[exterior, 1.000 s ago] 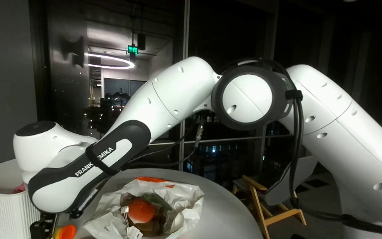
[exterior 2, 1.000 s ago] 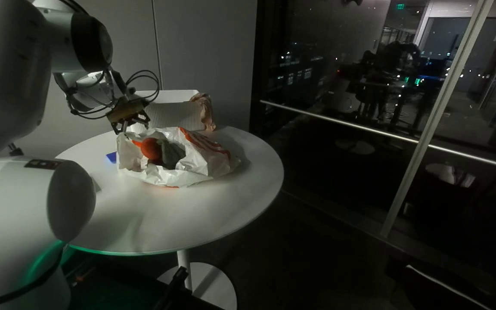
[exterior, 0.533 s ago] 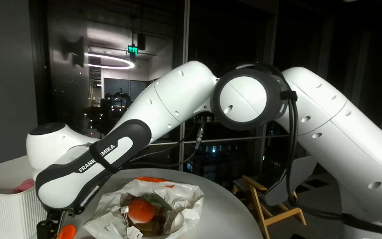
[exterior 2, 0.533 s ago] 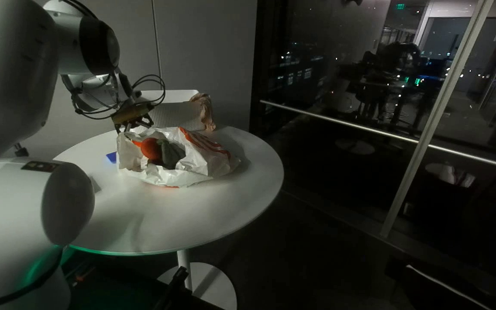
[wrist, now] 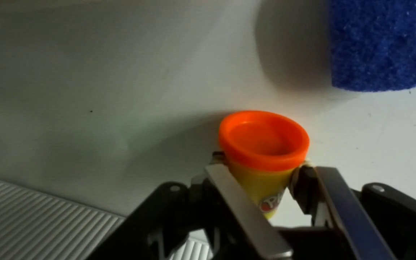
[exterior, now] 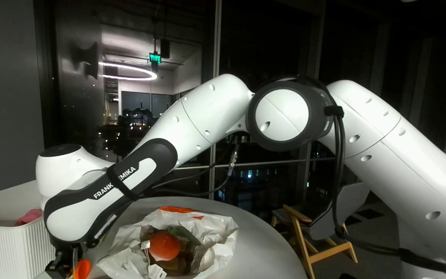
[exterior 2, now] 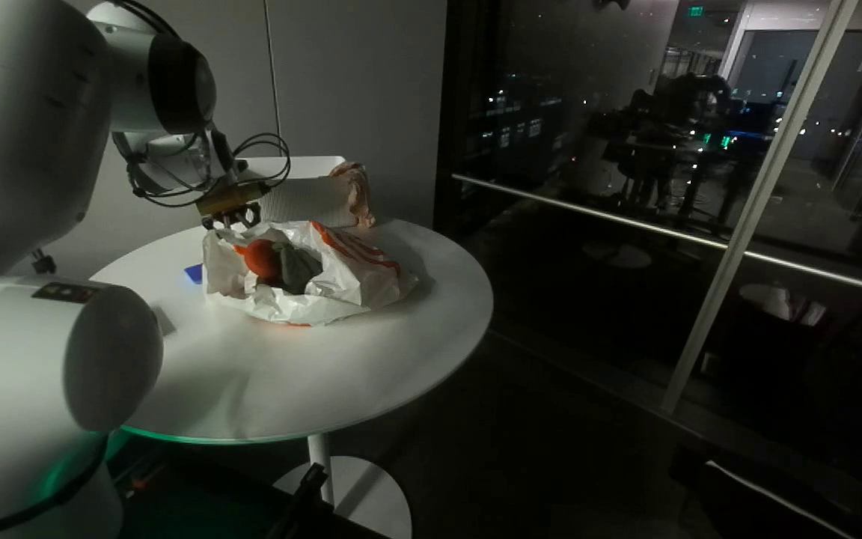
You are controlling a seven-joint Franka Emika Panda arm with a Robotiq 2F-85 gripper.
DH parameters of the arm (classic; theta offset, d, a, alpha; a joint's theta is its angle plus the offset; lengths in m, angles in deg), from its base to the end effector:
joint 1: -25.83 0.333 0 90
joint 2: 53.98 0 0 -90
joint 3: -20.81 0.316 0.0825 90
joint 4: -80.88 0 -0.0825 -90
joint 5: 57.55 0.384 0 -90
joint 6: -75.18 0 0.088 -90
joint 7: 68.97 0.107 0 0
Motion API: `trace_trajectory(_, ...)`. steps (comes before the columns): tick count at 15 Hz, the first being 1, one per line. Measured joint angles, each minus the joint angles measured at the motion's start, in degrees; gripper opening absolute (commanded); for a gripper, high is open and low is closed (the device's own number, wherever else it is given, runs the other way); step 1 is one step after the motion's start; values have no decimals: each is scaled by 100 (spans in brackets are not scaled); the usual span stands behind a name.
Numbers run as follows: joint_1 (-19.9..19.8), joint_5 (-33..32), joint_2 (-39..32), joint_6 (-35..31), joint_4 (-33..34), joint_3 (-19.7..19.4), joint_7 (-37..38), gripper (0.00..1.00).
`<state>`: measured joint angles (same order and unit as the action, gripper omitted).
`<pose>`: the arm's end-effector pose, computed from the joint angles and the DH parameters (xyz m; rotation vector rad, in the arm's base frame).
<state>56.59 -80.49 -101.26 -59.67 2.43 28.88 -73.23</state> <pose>0.6048 0.4485 0.2423 2.6410 1.3712 0.3346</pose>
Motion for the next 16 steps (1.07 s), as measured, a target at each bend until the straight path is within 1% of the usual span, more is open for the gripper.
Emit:
trace_trajectory(4,-75,25,120,-26,-30,111,-5,20)
trace_trajectory(7,-166,114,544,-27,-200,246,-2,20)
trace_trajectory(9,-197,124,1005,29,-455,250,33,20)
trace_trajectory(11,-198,85,1558,248,-800,208,128,20)
trace_trajectory(14,-207,-86,2435,770,-1405,155,419,20)
trace_trajectory(16,-250,-137,3034,1251,-1880,156,592,20)
